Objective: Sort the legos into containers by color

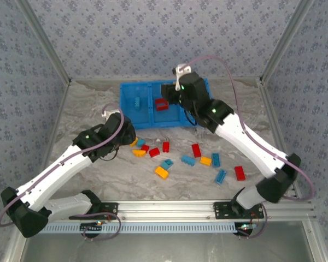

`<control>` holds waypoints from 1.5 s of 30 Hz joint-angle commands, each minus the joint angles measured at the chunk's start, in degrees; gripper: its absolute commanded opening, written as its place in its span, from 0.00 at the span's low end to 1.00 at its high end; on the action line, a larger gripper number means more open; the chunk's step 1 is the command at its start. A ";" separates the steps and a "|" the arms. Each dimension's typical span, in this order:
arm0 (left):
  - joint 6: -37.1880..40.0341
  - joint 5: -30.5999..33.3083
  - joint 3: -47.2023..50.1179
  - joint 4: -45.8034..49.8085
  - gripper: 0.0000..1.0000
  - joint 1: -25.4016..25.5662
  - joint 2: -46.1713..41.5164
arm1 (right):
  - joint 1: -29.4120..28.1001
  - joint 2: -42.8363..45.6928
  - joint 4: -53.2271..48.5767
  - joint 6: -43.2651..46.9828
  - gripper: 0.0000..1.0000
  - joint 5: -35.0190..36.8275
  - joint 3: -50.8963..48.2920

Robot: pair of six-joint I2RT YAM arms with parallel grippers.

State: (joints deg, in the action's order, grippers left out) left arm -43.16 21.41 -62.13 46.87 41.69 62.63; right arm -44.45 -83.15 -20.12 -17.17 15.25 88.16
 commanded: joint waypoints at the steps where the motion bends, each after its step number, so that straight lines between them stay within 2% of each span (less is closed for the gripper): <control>1: 1.58 -6.39 0.68 -0.11 0.61 -2.29 2.40 | -3.59 3.87 -0.56 3.19 0.51 -0.40 -7.43; 3: 2.08 -9.99 0.22 -0.48 0.61 -4.68 5.57 | -5.30 5.97 -2.06 2.31 0.56 -3.12 -11.77; 6: 0.13 -15.09 -0.66 -2.24 0.63 -7.45 10.57 | -8.43 8.15 -3.99 -1.58 0.57 -5.96 -17.55; 9: -3.04 -17.04 -0.98 -5.64 0.65 -7.74 14.89 | -13.36 9.67 -2.52 -3.31 0.61 -4.78 -23.99; 12: -6.90 -16.58 -3.34 -5.03 0.68 -7.84 21.40 | -15.69 10.02 -2.25 -5.30 0.62 -3.73 -27.06; 18: -16.60 -15.13 -4.29 -7.63 0.68 -7.94 29.04 | -16.62 11.04 -2.76 -6.38 0.62 -1.94 -28.55; 24: -23.60 -12.71 -4.61 -9.96 0.61 -7.90 31.80 | -16.55 11.09 -2.51 -6.38 0.62 -2.06 -29.14; 28: -27.41 -13.02 -4.64 -9.48 0.60 -7.76 33.13 | -16.57 11.08 -2.15 -6.99 0.62 -2.24 -29.78; 39: -31.28 -14.80 -3.84 -12.78 0.59 -7.74 37.23 | -16.64 11.71 -1.32 -7.30 0.64 -2.55 -30.66; 45: -32.00 -14.82 -3.79 -13.71 0.52 -7.61 38.79 | -16.64 12.14 -1.28 -7.68 0.63 -2.33 -31.29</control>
State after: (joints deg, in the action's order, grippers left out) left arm -73.71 6.83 -64.99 33.50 34.11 100.40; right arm -60.71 -72.60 -21.96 -23.62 12.19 57.60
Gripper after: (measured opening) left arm 0.531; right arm 0.636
